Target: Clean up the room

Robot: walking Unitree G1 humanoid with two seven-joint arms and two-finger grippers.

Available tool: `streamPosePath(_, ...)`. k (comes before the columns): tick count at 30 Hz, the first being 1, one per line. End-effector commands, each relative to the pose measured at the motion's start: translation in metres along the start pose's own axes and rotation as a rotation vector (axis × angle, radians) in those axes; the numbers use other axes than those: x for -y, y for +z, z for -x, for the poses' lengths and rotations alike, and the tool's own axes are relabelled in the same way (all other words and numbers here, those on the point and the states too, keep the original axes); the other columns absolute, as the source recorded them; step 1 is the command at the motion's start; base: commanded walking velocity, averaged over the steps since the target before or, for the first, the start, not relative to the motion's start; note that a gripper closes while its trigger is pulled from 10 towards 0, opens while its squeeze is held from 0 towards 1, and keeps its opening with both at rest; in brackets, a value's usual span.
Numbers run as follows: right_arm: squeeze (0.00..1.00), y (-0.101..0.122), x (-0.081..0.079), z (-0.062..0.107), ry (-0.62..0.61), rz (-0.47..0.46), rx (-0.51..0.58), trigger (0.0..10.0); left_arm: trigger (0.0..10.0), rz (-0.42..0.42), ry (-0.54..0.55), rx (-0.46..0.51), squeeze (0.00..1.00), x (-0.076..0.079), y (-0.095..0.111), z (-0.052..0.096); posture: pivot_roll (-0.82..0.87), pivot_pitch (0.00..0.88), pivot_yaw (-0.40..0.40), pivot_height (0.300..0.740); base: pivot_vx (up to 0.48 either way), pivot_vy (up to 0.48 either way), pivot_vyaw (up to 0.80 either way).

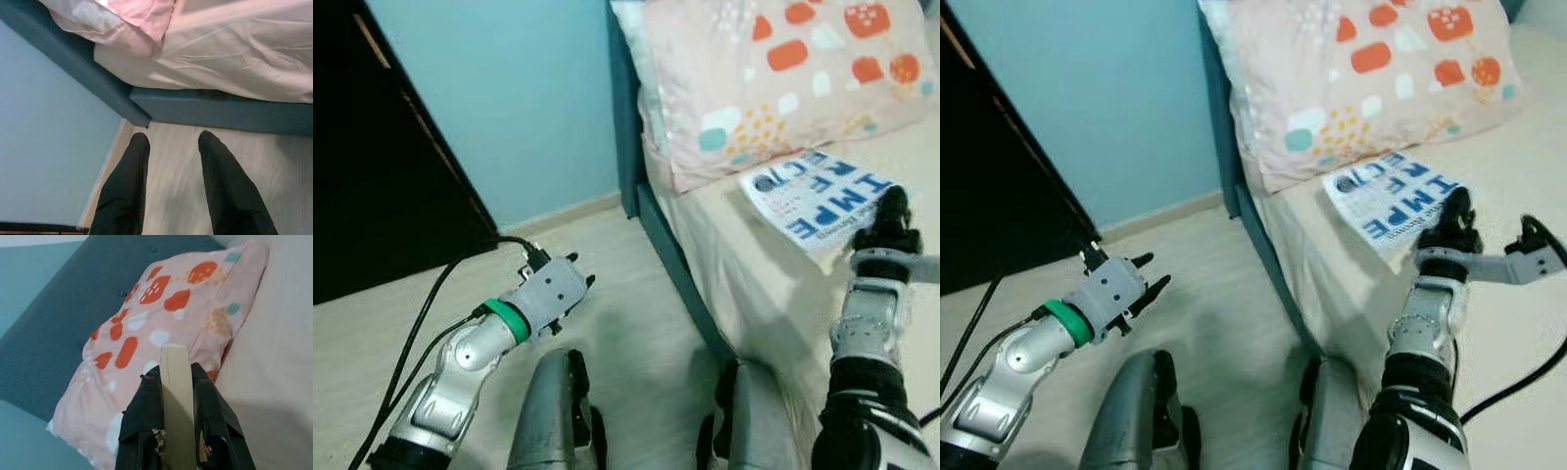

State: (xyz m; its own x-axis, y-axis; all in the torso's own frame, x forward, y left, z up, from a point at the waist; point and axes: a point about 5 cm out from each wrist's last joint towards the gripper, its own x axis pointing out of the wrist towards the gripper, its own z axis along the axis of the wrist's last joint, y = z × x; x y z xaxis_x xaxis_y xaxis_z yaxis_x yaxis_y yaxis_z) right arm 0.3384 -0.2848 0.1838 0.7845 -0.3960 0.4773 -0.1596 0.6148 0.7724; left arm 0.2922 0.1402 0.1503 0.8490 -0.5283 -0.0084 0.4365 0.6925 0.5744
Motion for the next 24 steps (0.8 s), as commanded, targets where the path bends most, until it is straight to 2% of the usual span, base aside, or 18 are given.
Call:
streamPosePath(1,0.0,0.001,-0.01,-0.003,0.07,-0.089,0.032,10.0,10.0,-0.01,-0.016,-0.027,0.0,0.003,-0.007,0.003,0.19,0.191,0.121,0.55,0.0,0.0,0.0)
streamPosePath(2,0.0,0.001,-0.01,-0.003,0.07,-0.089,0.032,10.0,10.0,-0.01,-0.016,-0.027,0.0,0.003,-0.007,0.003,0.19,0.191,0.121,0.55,0.0,0.0,0.0)
streamPosePath(3,0.0,0.0,-0.016,-0.008,0.117,-0.177,0.032,10.0,10.0,-0.012,-0.017,-0.029,0.0,0.003,-0.007,0.004,0.2,0.2,0.124,0.55,0.0,0.0,0.0)
streamPosePath(4,0.0,0.0,-0.016,-0.008,0.117,-0.177,0.032,10.0,10.0,-0.012,-0.017,-0.029,0.0,0.003,-0.007,0.004,0.2,0.2,0.124,0.55,0.0,0.0,0.0)
streamPosePath(6,0.0,-0.007,-0.027,-0.019,0.181,-0.315,0.012,10.0,10.0,-0.017,-0.024,-0.039,0.0,0.005,-0.008,0.011,0.23,0.234,0.117,0.55,0.0,0.0,0.0)
streamPosePath(8,0.0,-0.011,-0.031,-0.022,0.195,-0.347,0.0,10.0,10.0,-0.02,-0.027,-0.043,0.0,0.006,-0.008,0.014,0.23,0.234,0.117,0.55,0.0,0.0,0.0)
streamPosePath(13,0.0,-0.017,-0.046,-0.031,0.266,-0.418,-0.031,10.0,10.0,-0.016,-0.02,-0.062,0.0,0.008,-0.009,0.022,0.24,0.265,0.108,0.55,0.0,0.0,0.0)
streamPosePath(16,0.0,-0.017,-0.048,-0.032,0.276,-0.428,-0.034,10.0,10.0,-0.015,-0.019,-0.063,0.0,0.008,-0.009,0.023,0.24,0.265,0.108,0.55,0.0,0.0,0.0)
streamPosePath(18,0.0,-0.016,-0.054,-0.034,0.328,-0.45,-0.048,10.0,10.0,-0.014,-0.02,-0.069,0.0,0.01,-0.01,0.025,0.24,0.276,0.107,0.55,0.0,0.0,0.0)
streamPosePath(22,0.0,-0.015,-0.057,-0.034,0.353,-0.462,-0.055,10.0,10.0,-0.013,-0.021,-0.07,0.0,0.01,-0.01,0.027,0.24,0.278,0.106,0.55,0.0,0.0,0.0)
streamPosePath(24,0.0,-0.016,-0.053,-0.035,0.333,-0.444,-0.065,10.0,10.0,-0.01,-0.022,-0.073,0.0,0.011,-0.01,0.027,0.24,0.278,0.106,0.55,0.0,0.0,0.0)
